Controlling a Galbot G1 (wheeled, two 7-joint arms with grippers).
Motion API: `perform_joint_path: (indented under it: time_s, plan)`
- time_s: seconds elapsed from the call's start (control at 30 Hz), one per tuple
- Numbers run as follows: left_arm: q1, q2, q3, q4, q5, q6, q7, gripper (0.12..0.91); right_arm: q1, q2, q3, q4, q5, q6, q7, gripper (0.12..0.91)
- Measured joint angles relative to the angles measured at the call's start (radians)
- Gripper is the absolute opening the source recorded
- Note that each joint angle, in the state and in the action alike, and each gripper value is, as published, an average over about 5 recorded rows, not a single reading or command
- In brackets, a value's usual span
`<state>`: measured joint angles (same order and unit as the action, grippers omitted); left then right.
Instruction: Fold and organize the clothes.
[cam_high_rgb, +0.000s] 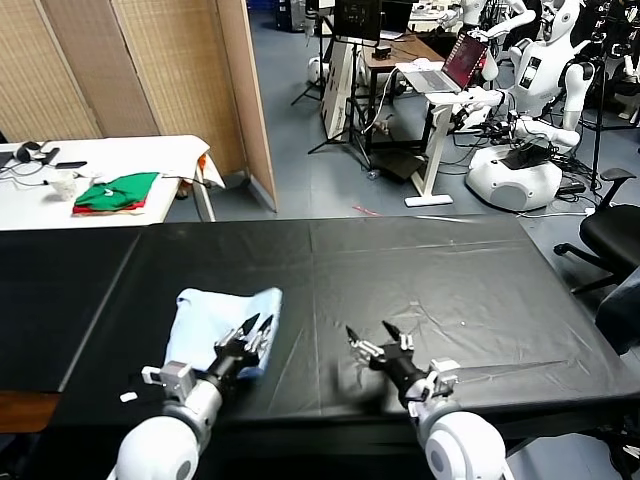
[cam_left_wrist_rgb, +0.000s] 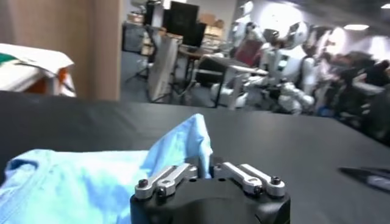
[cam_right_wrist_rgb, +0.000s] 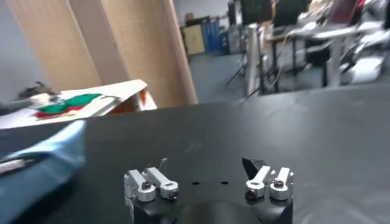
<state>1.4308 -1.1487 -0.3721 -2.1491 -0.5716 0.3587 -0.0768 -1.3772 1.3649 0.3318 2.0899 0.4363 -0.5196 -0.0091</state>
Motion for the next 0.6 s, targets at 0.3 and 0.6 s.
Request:
perform_joint_path:
  time_s: [0.3,0.6]
  plan:
    - [0.001,0.022,-0.042,-0.010,0.043,-0.049,0.006,0.900,0.056,0.024,-0.120,-0.054,0.087,-0.044,0.029,0.907]
    - [0.045,0.012,-0.095,-0.017,0.107,-0.074,-0.003,0.907,0.123,0.100,-0.228,-0.173,0.055,-0.041,0.042,0.907]
